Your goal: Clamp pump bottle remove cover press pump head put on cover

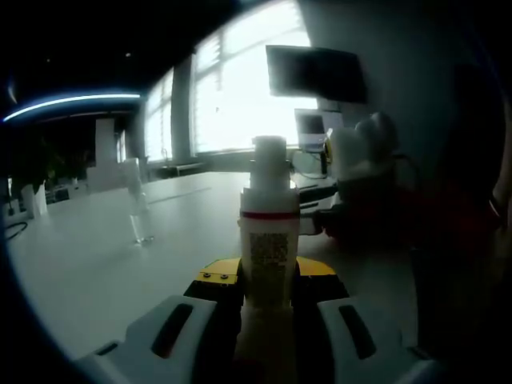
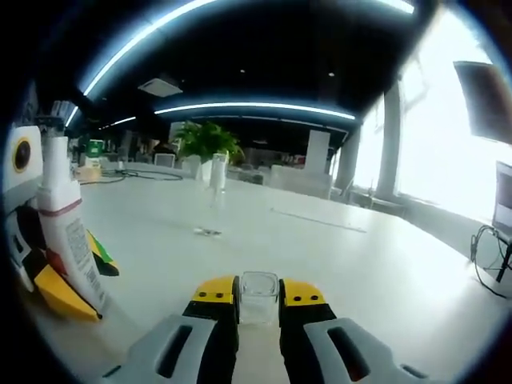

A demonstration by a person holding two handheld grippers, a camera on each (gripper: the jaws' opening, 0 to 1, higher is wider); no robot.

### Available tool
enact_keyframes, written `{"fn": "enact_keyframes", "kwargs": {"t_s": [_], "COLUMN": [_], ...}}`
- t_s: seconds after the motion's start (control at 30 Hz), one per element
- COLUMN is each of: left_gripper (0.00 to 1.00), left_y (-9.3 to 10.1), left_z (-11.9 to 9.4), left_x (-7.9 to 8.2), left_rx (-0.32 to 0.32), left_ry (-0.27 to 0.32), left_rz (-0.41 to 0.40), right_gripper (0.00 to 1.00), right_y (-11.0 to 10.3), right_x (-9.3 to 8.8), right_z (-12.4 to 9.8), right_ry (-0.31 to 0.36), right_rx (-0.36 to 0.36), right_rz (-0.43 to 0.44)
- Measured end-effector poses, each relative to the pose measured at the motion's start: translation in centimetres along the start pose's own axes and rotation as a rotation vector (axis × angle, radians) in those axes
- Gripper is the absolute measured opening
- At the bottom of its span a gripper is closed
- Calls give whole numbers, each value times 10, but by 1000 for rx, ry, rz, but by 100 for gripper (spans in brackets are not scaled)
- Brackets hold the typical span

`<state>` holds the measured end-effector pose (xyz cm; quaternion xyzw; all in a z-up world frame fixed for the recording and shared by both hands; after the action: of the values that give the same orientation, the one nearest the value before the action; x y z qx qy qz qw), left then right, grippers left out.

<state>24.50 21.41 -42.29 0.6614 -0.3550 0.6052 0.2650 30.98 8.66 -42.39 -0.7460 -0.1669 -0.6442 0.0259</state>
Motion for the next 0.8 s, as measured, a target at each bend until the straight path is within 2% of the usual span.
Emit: {"fn": "enact_keyframes", "kwargs": {"t_s": [0.13, 0.33, 0.5, 0.63, 0.8], "left_gripper": [14, 14, 14, 14, 14], "left_y": [1, 0, 0, 0, 1], "left_z": [0, 0, 0, 0, 0], "left_x": [0, 0, 0, 0, 0], "left_rx": [-1, -1, -2, -2, -2], "left_ry": [0, -1, -2, -2, -1], "left_rz": [0, -4, -6, -6, -5], "right_gripper": [15, 15, 14, 14, 14], "right_y": [-1, 2, 1, -1, -5], "right_x": [1, 4, 9, 17, 37], "right_z": [-1, -3, -10, -17, -25], "right_ry": [-1, 18, 26, 37, 73], "right_rx": [-5, -6, -28, -31, -15], "right_rz": [-18, 5, -50, -77, -86]}}
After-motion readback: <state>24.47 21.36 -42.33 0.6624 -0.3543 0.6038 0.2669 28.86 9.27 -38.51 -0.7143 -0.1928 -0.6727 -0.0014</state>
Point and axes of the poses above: the point that each gripper's makers call its tool centre point, and the gripper's own axes: z roughly forward along the fingers, y roughly to its right, x roughly out of its top, the point moved 4 cm from there along -z, roughly backward along the fingers, and after that the axes turned 2 degrees about x, right-handed, at the moved point
